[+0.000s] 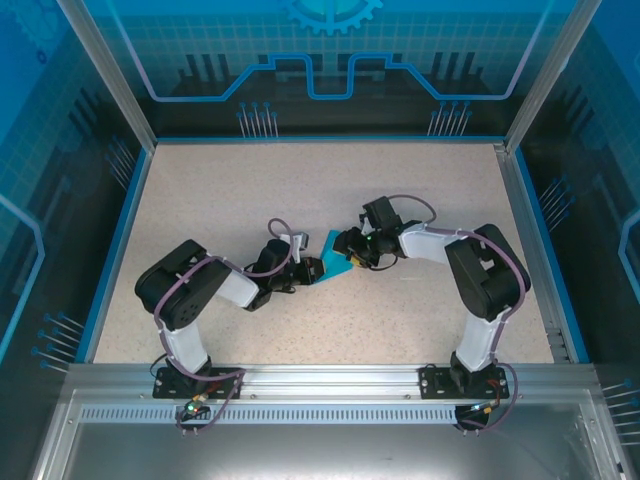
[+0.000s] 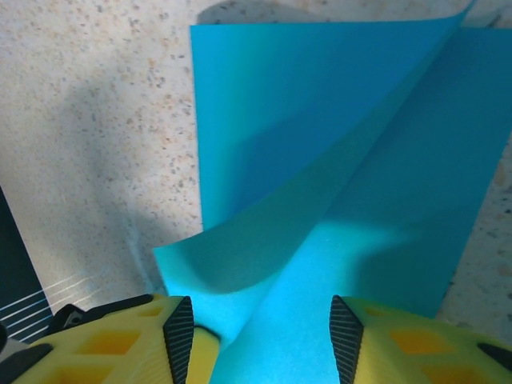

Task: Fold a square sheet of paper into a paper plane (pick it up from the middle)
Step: Fourth fold the wing at the center of the table.

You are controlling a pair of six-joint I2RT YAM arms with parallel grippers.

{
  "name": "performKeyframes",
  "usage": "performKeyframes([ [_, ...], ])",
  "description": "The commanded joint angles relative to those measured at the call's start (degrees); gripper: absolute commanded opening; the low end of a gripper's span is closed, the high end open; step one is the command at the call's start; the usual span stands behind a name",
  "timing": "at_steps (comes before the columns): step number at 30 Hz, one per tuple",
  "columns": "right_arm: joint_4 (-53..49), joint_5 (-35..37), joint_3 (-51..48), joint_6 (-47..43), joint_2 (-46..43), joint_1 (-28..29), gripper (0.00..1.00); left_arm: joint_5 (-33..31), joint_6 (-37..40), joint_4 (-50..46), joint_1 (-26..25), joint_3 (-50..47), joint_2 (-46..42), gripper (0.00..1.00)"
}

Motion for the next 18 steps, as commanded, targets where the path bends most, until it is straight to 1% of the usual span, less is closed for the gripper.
performKeyframes([
  [1, 0.3, -1.6, 1.5, 0.8, 1.6, -0.8, 0.50, -0.4, -2.2, 2.3, 0.5, -0.9, 0.6, 0.11],
  [8, 0.3, -2.4, 2.3, 1.9, 3.2, -0.8, 0.49, 0.1, -3.2, 2.7, 0.6, -1.2, 0.9, 0.12],
  [12, -0.5, -2.4, 3.0, 1.7, 3.9, -0.7, 0.49, 1.1, -3.5, 2.4, 0.7, -0.9, 0.8, 0.15],
  [16, -1.4, -2.4, 3.3, 1.5, 4.5, -0.7, 0.49, 3.2, -4.7, 0.2, 1.4, 0.0, 0.5, 0.22],
  [18, -1.9, -2.2, 3.3, 1.3, 4.6, -0.7, 0.49, 4.6, -5.6, -0.5, 2.0, 0.4, 0.4, 0.27],
])
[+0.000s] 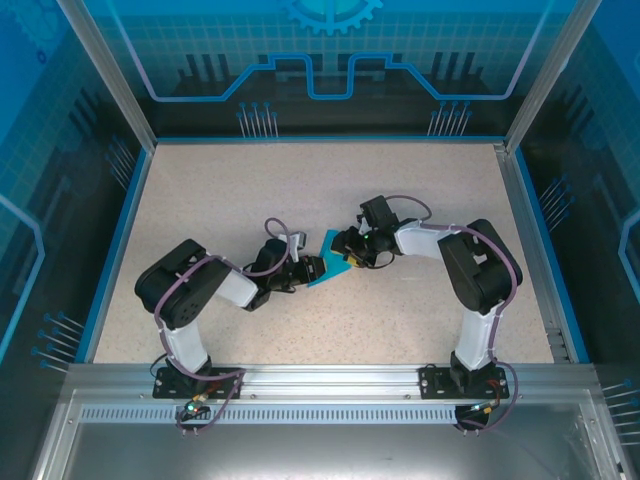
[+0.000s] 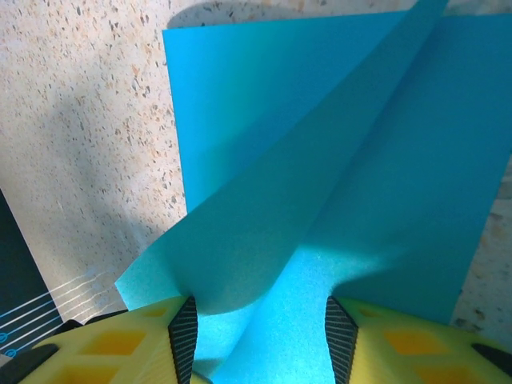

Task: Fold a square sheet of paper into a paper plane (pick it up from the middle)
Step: Fourth fold the wing at the center of the table.

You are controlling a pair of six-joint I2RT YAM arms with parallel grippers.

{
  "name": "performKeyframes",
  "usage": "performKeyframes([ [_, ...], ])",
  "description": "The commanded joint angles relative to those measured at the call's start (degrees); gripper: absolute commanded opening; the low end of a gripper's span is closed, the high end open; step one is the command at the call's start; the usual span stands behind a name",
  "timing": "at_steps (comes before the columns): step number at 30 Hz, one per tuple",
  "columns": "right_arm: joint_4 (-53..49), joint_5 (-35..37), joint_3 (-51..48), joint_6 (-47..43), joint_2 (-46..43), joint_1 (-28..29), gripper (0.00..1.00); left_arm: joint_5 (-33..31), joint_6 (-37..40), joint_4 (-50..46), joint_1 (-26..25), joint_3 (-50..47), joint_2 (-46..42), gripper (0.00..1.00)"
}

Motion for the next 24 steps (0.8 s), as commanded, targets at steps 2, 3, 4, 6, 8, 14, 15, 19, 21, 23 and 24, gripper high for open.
performKeyframes([
  [2, -2.0, -0.8, 0.8, -0.2, 1.3, -0.7, 0.49, 3.7, -1.6, -3.1, 1.5, 1.2, 0.0, 0.30],
  [3, -2.1, -0.8, 0.9, -0.4, 1.3, -0.7, 0.49, 4.4, -1.3, -4.5, 1.7, 2.0, 0.0, 0.31],
  [4, -2.2, -0.8, 0.8, -0.4, 1.3, -0.7, 0.49, 5.0, -1.0, -5.5, 1.8, 2.6, 0.1, 0.31],
  [6, -2.4, -0.9, 1.0, -0.7, 1.4, -0.7, 0.49, 5.6, -0.1, -7.3, 1.8, 3.9, 0.3, 0.32],
  [8, -2.8, -0.9, 1.2, -0.8, 1.4, -0.7, 0.49, 5.3, 0.2, -8.7, 1.9, 4.7, 0.4, 0.32],
  [14, -3.3, -1.1, 1.7, -1.6, 1.6, -0.6, 0.50, 5.3, 0.6, -13.1, 2.1, 7.1, 1.4, 0.31],
  [15, -3.6, -1.1, 1.9, -1.8, 1.6, -0.6, 0.50, 5.6, 0.5, -13.7, 2.2, 7.5, 1.6, 0.30],
  [19, -5.2, -0.6, 2.6, -2.4, 1.9, -0.4, 0.50, 6.8, 0.1, -14.3, 2.2, 8.2, 1.9, 0.26],
  [21, -6.4, 0.0, 3.2, -2.7, 2.3, -0.3, 0.50, 7.4, -0.2, -14.8, 2.3, 8.4, 2.0, 0.25],
  [23, -7.9, 0.7, 3.9, -3.1, 2.8, -0.1, 0.50, 7.8, -0.5, -15.6, 2.7, 8.5, 1.6, 0.26],
  [24, -8.6, 0.9, 4.2, -3.3, 3.0, 0.0, 0.50, 7.8, -0.6, -15.9, 3.0, 8.4, 1.0, 0.28],
])
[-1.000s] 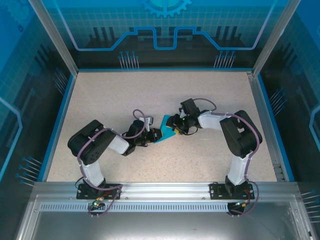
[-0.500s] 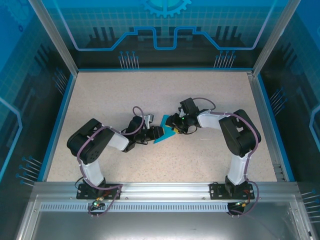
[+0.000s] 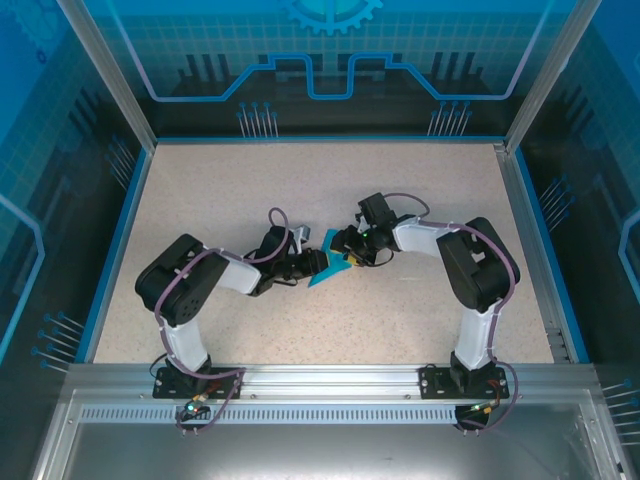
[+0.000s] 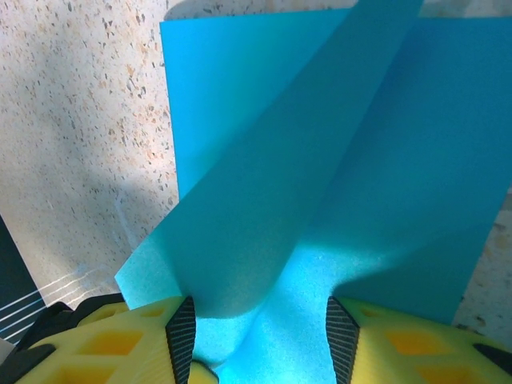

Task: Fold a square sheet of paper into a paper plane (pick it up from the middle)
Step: Fourth fold the wing at the center of the table.

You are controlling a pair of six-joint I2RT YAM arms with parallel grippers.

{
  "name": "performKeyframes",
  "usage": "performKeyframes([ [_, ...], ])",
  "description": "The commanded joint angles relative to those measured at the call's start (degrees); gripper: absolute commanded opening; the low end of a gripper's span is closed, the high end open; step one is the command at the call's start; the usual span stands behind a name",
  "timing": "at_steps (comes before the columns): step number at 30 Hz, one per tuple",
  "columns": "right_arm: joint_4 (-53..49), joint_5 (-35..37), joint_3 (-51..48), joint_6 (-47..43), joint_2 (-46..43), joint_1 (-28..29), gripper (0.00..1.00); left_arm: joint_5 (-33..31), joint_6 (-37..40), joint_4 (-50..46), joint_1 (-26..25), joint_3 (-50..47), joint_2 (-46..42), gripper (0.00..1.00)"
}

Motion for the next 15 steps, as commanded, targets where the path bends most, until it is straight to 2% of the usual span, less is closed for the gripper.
performKeyframes([
  [1, -4.8, 0.9, 1.5, -1.6, 1.9, 0.0, 0.50, 1.6, 0.4, -4.0, 1.1, 0.7, -0.5, 0.30],
  [9, -10.0, 3.4, 3.5, -3.6, 1.8, 0.6, 0.52, -0.4, 1.9, -13.7, 3.2, 0.6, -8.8, 0.44],
  [15, -14.0, 5.2, 5.9, -4.3, 3.6, 1.3, 0.54, 2.2, 0.2, -13.6, 3.4, 0.9, -10.1, 0.44],
])
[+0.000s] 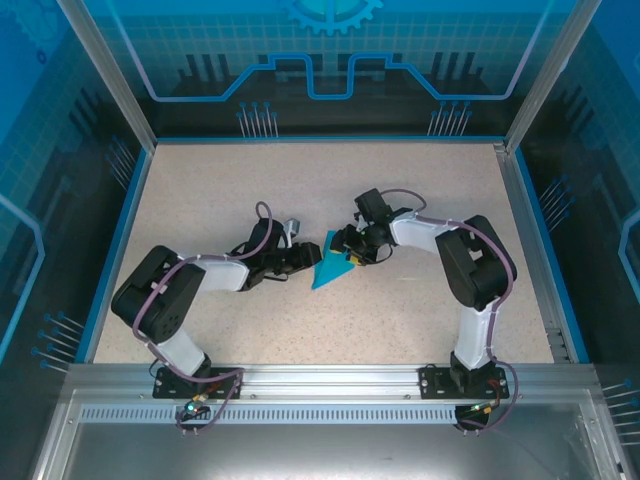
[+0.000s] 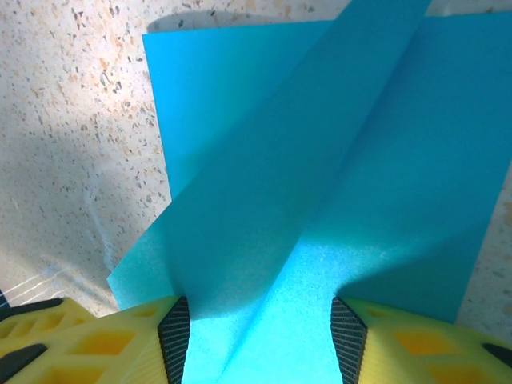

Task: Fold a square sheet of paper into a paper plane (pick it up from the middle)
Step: Fourth fold the wing at the center of the table.

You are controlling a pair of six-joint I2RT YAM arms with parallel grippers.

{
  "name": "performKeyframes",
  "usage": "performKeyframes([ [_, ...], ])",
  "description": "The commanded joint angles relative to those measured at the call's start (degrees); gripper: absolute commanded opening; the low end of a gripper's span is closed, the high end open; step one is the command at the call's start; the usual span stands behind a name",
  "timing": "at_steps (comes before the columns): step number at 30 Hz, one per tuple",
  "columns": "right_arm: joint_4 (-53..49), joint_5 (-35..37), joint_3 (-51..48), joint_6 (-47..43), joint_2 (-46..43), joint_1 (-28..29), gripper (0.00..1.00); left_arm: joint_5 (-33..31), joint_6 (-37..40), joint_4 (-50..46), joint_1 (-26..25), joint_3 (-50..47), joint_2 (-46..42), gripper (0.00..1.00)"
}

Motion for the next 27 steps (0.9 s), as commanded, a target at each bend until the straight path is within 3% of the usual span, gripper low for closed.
performKeyframes([
  [1, -5.6, 2.7, 1.3, -1.4, 2.6, 0.9, 0.54, 2.0, -0.1, -2.4, 0.4, 0.8, -0.7, 0.44],
  [9, -5.2, 3.0, 0.9, -1.6, 2.5, 1.1, 0.54, 7.4, -1.5, -1.6, 0.2, 4.4, 4.8, 0.49],
  [27, -2.3, 0.9, -0.6, -1.1, 1.5, 0.8, 0.54, 7.8, 3.8, -6.3, -2.0, 10.4, 11.8, 0.31],
])
